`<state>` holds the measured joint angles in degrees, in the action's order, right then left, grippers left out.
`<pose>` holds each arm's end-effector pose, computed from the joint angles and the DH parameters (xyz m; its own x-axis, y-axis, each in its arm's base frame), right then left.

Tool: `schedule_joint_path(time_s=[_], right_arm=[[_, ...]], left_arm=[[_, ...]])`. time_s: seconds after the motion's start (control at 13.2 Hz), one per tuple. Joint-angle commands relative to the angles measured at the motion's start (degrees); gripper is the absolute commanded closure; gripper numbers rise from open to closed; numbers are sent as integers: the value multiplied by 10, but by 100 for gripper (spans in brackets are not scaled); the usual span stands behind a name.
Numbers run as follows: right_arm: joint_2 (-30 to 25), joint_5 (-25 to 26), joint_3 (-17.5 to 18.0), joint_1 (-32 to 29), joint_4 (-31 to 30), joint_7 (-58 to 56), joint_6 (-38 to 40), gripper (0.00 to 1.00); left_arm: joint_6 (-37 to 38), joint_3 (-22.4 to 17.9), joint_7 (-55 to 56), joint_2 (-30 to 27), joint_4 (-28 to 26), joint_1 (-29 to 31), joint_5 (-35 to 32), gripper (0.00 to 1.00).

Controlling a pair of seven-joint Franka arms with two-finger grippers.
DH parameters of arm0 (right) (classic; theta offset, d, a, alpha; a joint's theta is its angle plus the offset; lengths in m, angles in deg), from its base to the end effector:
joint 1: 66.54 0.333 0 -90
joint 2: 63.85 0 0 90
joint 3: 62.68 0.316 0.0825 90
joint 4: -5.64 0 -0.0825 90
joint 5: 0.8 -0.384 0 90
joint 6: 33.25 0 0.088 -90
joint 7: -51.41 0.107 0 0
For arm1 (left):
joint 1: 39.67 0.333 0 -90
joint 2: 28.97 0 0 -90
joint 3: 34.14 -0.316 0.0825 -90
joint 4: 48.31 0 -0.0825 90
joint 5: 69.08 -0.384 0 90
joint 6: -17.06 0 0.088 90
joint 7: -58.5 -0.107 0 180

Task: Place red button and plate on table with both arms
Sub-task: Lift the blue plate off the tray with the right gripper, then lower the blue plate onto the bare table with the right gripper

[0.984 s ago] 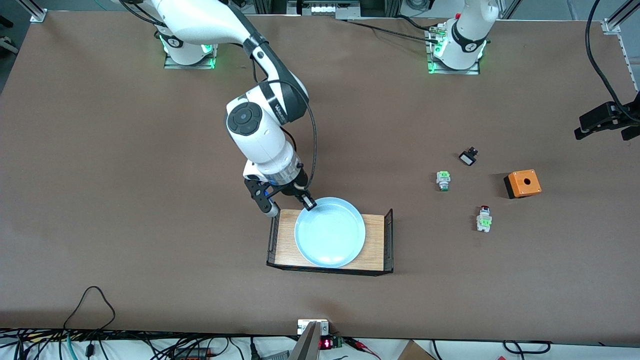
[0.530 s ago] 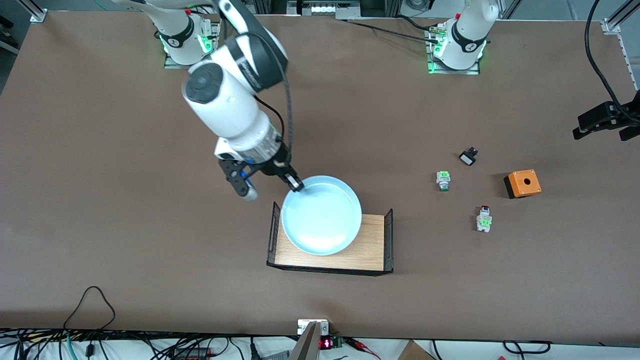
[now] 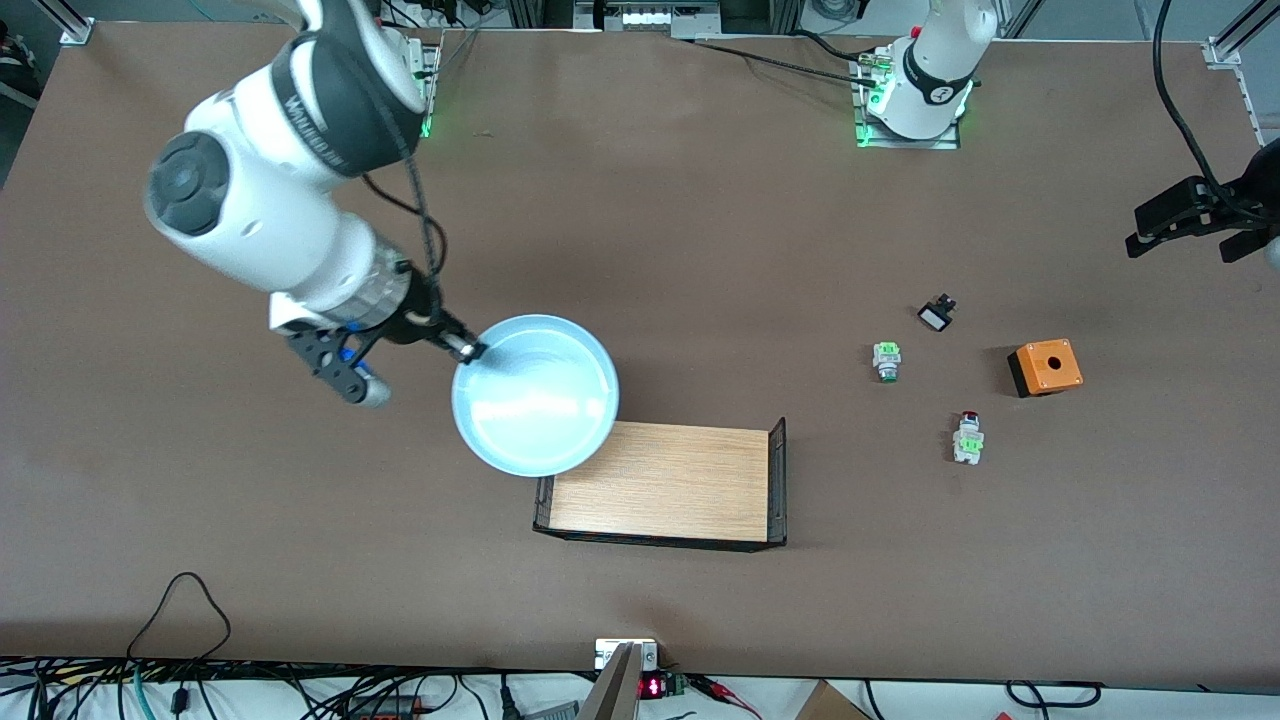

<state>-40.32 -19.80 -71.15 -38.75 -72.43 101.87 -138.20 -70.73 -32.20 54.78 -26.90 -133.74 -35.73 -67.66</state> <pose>0.6350 0.2696 0.4969 0.8206 -0.5461 -0.1688 -0.5712 -0.7938 -0.2087 0.5622 0.0173 0.6385 0.9995 -0.0309 0.0068 -0.0311 -0.9992 0.0256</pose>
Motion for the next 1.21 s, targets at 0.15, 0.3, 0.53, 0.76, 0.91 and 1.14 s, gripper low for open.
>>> schedule_joint_path(time_s=[0.15,0.3,0.53,0.76,0.91,1.14], right_arm=[[-37,-4,6,-69,-88,-177,4,100],[-49,-3,6,-107,-122,-260,8,100],[-48,0,5,-165,-156,-367,16,100],[-50,33,5,-204,-182,-464,19,100],[-50,108,5,-205,-208,-510,18,100],[-50,151,6,-211,-254,-527,-7,100]], left_arm=[[-12,7,3,-35,-50,1,2,0],[-4,7,2,-32,-42,4,2,0],[19,7,1,-30,-39,7,1,0],[19,6,20,-24,-34,7,1,0],[19,9,23,-23,-34,7,1,0],[19,10,21,-23,-35,3,0,0]])
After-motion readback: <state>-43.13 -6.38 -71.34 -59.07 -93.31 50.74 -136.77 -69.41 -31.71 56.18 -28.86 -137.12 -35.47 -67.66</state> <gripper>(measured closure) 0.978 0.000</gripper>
